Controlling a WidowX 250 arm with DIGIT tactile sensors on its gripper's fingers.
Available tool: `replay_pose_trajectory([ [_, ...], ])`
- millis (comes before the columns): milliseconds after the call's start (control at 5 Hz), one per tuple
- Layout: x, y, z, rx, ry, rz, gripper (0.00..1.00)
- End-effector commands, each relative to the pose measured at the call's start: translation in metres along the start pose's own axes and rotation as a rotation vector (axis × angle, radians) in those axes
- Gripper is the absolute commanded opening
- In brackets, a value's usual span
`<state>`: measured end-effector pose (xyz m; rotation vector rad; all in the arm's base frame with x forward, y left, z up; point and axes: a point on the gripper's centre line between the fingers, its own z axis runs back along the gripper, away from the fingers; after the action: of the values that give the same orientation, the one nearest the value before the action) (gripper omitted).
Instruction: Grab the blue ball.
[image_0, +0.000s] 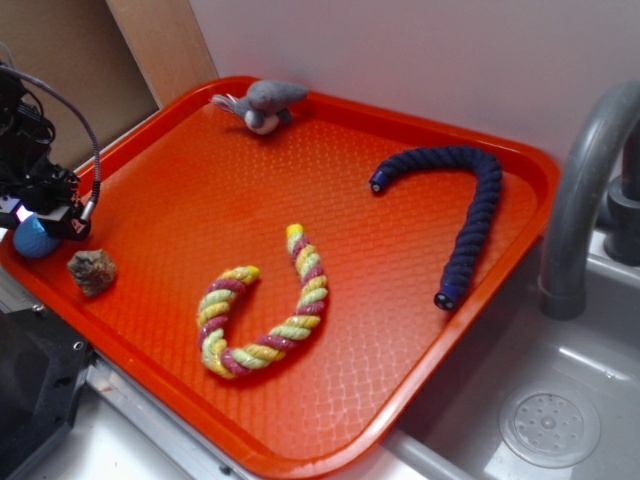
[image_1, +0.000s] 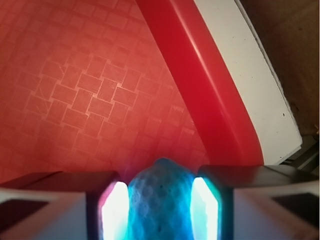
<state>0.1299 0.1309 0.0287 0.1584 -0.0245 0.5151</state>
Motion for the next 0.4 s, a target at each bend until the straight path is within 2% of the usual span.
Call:
replay_pose_trajectory([
  [0,-0.005,-0.003,0.049,-0.011,-0.073,-0.052,0.00],
  [200,-0.011,-0.033,0.104,-0.088,-0.150,-0.069,0.00],
])
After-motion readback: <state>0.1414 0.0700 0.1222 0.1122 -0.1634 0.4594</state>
